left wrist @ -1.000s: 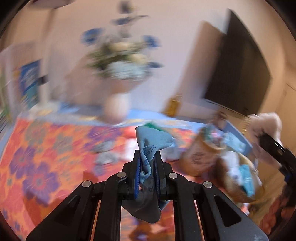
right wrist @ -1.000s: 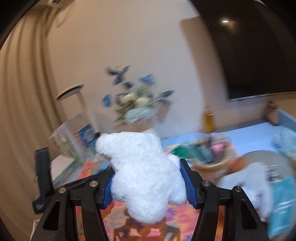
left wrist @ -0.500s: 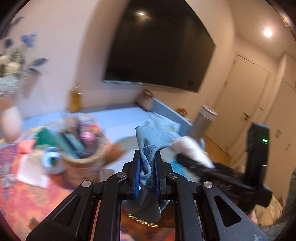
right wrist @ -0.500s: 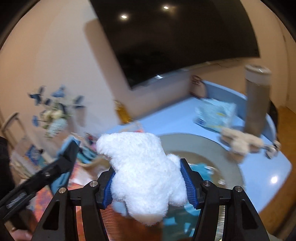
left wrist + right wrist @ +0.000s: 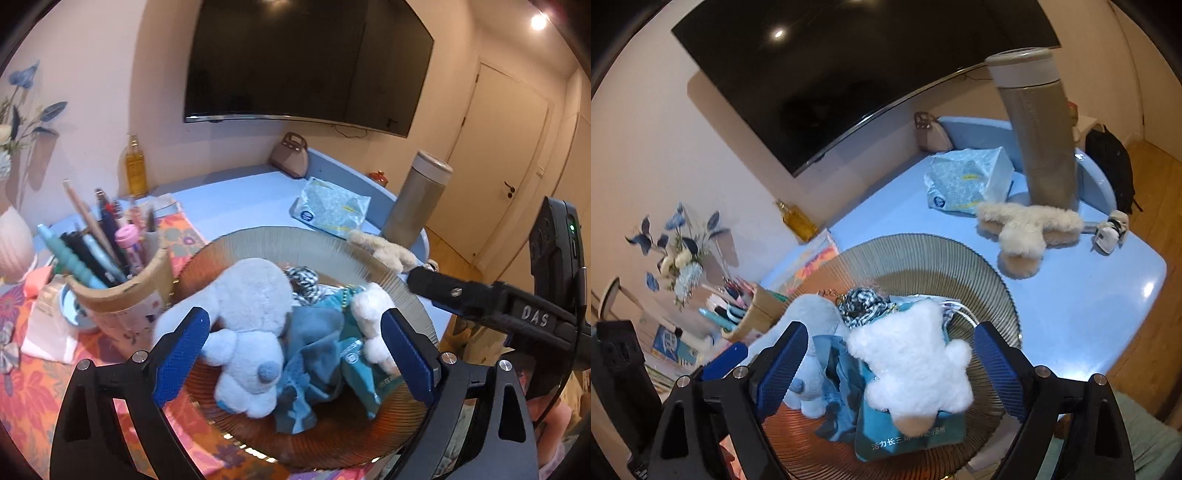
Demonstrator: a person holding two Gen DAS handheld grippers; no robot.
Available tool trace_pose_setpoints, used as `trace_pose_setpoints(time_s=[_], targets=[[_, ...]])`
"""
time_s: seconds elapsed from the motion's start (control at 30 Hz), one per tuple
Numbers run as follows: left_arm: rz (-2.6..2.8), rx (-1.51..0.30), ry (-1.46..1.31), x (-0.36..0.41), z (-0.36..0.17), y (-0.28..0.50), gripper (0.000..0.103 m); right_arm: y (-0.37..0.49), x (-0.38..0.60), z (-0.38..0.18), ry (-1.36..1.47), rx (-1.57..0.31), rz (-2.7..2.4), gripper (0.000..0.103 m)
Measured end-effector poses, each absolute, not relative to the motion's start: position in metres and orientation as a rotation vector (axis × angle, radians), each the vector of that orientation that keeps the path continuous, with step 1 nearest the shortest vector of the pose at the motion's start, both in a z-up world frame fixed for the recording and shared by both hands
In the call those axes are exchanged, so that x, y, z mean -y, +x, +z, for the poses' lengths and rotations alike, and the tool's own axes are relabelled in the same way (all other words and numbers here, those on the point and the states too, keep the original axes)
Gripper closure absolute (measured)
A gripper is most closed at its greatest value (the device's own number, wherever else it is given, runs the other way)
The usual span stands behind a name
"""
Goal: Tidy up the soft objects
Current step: 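Move both tools back to the desk toward the plaid bow and blue ring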
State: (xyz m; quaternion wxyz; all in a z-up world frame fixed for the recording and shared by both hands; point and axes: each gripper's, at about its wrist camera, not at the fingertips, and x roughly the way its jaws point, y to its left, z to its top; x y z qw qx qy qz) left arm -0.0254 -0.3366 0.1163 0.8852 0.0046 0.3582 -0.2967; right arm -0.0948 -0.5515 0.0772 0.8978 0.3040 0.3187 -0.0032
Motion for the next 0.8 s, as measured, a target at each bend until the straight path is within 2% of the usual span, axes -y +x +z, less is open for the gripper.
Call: trace_pose_setpoints(time_s=[0.07,0.2,0.43,0.57,0.7,0.8], targets=[[-0.593,-0.727,0.012,0.324,0.113,-0.027,0.005,-0.094,0.547,0.083,0.642,-0.649,0.023,0.012],[-0.523,-0.71,0.039,0.29,0.108,-0.027,0.005,-0.088,0.514,0.097,0.6,-0.646,0.086,0.011],[-0.27,-0.68,0.083,0.179,0.117,-0.005,0.002,-0.079,0.407,0.119,0.481,-0.628,0.278,0.011],[-0.152,-0.711,0.039,0.104,0.098,0.011,0.001,-0.067,0.342,0.098,0.519,-0.618,0.376,0.005],[-0.098,-0.807,-0.039,0.041,0.067,0.038,0.001,-0.042,0.288,0.07,0.564,-0.652,0.404,0.005],[-0.072,-0.876,-0.048,0.023,0.047,0.051,0.001,-0.029,0.266,0.045,0.642,-0.637,0.36,0.005]])
